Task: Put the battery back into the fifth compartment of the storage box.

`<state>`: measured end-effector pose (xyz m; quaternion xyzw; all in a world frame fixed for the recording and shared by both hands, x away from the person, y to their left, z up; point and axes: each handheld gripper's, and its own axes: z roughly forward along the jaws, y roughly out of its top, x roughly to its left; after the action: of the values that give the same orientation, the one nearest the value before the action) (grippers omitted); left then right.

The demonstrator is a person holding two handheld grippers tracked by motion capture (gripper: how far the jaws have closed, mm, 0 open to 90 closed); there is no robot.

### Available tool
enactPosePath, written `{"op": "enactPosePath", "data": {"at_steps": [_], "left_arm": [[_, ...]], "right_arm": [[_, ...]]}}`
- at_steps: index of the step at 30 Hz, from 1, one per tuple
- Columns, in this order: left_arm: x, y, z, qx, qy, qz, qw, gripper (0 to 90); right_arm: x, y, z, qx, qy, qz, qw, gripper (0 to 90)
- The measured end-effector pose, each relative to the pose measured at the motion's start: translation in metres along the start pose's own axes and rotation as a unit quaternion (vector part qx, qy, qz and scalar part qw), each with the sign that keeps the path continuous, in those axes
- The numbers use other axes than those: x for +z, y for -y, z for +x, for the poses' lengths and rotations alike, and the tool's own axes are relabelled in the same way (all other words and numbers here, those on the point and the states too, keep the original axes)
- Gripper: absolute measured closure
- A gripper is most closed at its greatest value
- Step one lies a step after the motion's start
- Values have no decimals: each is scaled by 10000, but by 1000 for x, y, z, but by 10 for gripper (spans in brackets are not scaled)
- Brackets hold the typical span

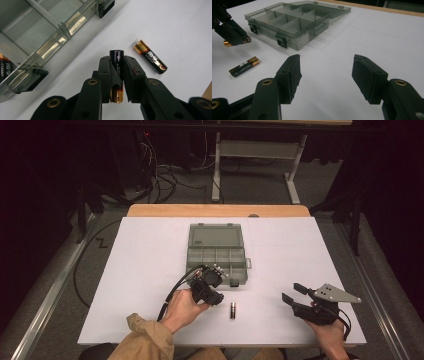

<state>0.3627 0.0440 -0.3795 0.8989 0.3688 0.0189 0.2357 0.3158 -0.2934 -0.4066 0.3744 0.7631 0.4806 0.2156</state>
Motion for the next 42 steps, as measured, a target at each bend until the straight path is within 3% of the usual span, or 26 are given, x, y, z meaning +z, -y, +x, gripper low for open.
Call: {"op": "enactPosePath", "data": {"at_steps": [31,42], "left_arm": [[-32,-6,33,-343,-2,-354,9988,762],[-38,-9,43,-424,-32,-333,9985,762]], "right_arm": [[0,0,0,-33,-9,-39,10000,416],[0,0,0,-31,-7,-56,10000,416]]}}
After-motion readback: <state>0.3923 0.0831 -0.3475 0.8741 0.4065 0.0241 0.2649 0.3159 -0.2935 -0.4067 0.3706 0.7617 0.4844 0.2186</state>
